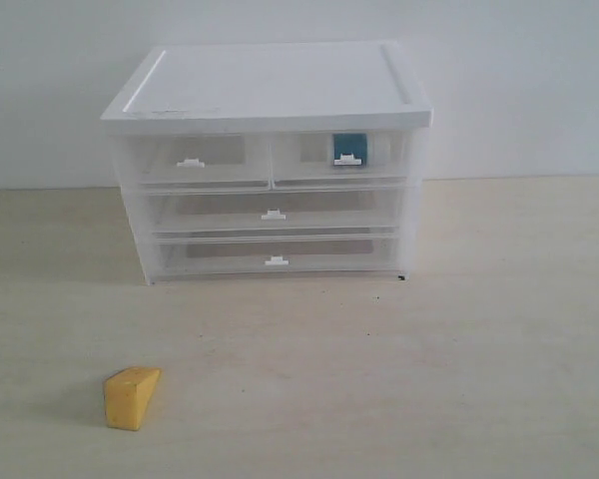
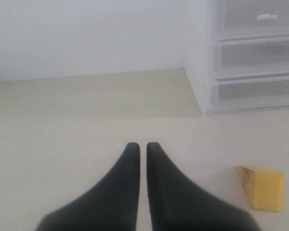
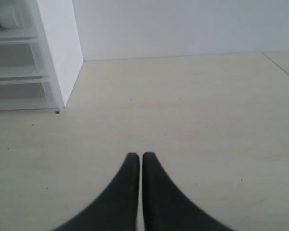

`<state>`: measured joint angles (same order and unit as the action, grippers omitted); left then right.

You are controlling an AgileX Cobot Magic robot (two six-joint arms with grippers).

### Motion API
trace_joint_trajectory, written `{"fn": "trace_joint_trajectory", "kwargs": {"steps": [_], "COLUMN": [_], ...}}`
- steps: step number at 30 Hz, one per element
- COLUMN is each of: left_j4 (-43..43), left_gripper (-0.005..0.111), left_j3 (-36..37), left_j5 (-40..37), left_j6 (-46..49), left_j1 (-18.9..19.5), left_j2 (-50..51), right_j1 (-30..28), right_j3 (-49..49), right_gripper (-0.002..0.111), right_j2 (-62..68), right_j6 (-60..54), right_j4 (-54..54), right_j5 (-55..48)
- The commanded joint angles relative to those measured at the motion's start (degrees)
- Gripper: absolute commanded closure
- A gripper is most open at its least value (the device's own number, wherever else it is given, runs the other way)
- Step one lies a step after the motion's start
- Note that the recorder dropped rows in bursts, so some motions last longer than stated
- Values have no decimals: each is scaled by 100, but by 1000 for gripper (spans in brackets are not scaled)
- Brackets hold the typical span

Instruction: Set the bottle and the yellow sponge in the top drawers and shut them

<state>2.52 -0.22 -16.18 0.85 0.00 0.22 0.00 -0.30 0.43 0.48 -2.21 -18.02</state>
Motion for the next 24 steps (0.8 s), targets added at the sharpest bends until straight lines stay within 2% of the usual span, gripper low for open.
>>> {"fn": "trace_joint_trajectory", "kwargs": {"steps": [1,20,23,24], "left_j4": [-54,-54,-20,-20], "left_gripper": [102,102,102,102], "left_j3": [22,22,22,22], "left_j5": [21,27,316,855], "left_j6": [6,6,21,1], "left_j1": [14,14,14,14], "left_j2": [-22,-22,-22,-22], "right_j1": [-6,-6,-6,-6], "right_j3": [30,30,30,30], "right_gripper": [108,108,108,108], "right_j2": [-43,-43,-43,-43], "right_j6": [-48,-48,-48,-48], "right_j4": [39,26,26,26], "right_j5": [-27,-52,-52,-52]}}
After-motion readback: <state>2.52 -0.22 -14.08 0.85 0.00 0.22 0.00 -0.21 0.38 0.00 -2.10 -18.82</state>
